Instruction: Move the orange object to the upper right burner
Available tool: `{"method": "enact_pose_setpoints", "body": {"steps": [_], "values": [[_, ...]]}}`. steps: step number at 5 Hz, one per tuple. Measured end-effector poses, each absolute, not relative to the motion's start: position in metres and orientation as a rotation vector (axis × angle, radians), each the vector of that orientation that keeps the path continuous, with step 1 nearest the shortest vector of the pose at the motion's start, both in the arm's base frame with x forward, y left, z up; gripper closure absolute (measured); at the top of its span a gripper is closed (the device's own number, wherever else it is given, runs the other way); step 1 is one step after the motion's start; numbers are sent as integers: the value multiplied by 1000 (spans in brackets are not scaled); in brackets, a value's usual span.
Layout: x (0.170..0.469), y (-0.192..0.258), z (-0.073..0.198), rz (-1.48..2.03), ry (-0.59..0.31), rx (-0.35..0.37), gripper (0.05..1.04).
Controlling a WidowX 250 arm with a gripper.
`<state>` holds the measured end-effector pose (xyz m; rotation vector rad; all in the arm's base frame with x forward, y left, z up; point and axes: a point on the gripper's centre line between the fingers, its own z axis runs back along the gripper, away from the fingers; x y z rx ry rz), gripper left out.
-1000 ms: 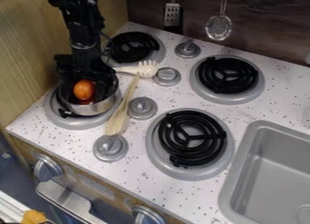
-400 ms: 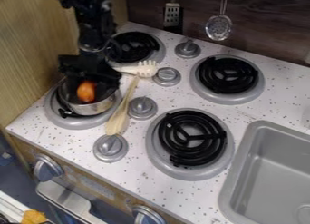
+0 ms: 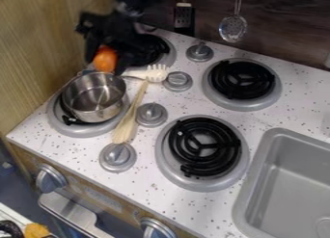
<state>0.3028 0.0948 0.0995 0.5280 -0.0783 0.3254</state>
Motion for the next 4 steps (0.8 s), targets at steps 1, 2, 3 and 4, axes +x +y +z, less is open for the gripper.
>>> {"method": "enact_pose_setpoints", "body": {"steps": [1,2,3,4], "values": [[316,65,106,330,-181,520,445],[336,28,86,285,-310,388,445],[350,-2,70,239,-390,338,445],[369,-20,52,169,-467,271,445]]}}
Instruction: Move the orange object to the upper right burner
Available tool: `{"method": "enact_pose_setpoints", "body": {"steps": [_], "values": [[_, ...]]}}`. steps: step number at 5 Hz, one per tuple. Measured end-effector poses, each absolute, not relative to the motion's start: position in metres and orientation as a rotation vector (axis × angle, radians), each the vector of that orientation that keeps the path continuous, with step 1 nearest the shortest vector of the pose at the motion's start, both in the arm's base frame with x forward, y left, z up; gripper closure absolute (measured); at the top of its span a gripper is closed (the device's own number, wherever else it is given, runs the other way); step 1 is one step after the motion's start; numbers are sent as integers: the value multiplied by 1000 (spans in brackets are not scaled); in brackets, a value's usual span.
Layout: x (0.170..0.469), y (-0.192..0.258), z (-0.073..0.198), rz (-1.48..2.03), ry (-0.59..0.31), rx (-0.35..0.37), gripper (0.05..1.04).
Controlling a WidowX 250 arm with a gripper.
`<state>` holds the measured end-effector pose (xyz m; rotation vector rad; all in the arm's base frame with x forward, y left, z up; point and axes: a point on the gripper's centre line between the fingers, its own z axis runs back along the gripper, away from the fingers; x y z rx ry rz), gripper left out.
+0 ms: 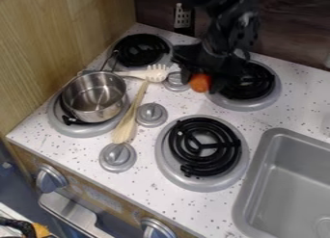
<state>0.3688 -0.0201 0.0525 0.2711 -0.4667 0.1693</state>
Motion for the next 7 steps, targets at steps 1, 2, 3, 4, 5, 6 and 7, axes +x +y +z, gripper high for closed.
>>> {"method": "enact_pose_setpoints", "body": {"steps": [1,2,3,4,5,6,7], "values": [[395,-35,38,12,-578,227,445],[417,-47,33,-77,-636,176,445],[436,-47,35,-149,-699,171,445],[446,-52,33,-192,-709,165,445],[452,-56,32,-225,-730,141,445],[454,-55,30,-230,-743,124,372],[454,-57,29,-212,-726,88,105]]}}
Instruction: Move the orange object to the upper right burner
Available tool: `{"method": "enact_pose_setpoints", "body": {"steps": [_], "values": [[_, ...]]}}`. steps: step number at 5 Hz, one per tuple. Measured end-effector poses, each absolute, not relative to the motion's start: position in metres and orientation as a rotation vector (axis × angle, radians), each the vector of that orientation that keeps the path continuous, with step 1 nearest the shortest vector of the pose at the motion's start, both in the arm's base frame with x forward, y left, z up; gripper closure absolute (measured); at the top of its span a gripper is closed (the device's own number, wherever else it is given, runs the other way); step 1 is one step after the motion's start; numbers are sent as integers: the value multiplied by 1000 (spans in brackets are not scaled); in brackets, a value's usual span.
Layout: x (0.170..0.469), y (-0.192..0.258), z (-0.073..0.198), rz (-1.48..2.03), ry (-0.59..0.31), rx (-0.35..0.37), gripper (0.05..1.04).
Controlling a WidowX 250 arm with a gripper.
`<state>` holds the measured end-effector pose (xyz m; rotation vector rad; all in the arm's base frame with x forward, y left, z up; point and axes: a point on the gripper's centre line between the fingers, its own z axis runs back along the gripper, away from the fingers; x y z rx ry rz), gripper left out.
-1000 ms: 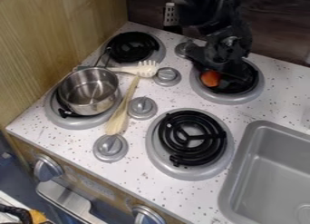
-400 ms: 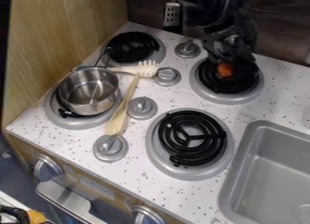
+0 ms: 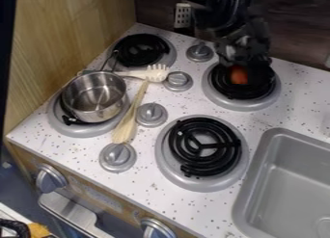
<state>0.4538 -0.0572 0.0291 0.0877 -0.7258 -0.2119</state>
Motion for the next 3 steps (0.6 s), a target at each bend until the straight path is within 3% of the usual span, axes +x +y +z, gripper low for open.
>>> {"method": "enact_pose_setpoints", "body": {"steps": [2,3], "values": [[440,-56,27,-166,-697,107,83],[428,-64,42,-116,-686,125,83]]}}
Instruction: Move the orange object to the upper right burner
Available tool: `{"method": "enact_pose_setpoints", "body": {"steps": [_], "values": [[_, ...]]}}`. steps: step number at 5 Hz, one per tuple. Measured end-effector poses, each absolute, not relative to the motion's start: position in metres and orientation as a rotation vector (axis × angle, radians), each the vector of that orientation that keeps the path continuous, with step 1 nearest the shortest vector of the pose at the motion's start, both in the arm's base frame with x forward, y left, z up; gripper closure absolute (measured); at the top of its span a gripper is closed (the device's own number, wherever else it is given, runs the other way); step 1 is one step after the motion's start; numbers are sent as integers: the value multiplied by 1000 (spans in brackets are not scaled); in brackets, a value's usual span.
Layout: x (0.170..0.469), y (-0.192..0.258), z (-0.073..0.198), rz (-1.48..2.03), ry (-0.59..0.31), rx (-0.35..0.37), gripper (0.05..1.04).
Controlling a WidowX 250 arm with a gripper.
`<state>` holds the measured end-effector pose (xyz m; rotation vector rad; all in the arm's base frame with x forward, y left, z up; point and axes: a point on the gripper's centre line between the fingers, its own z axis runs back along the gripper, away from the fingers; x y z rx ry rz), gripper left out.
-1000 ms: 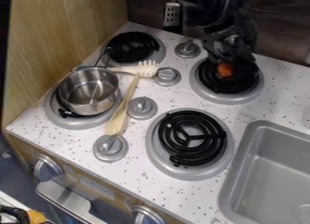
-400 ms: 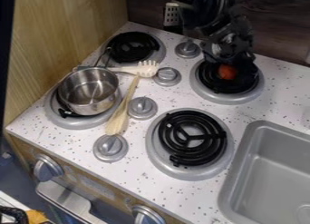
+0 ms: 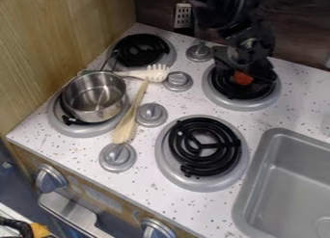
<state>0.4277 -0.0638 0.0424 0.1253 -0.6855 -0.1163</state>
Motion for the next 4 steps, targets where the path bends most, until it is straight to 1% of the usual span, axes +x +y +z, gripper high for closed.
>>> {"method": "enact_pose_setpoints", "body": {"steps": [1,2,3,4], "values": [[410,-59,48,-4,-586,146,83],[389,-54,53,61,-455,133,83],[374,-37,60,106,-434,110,83],[358,-15,61,113,-444,87,83]]}}
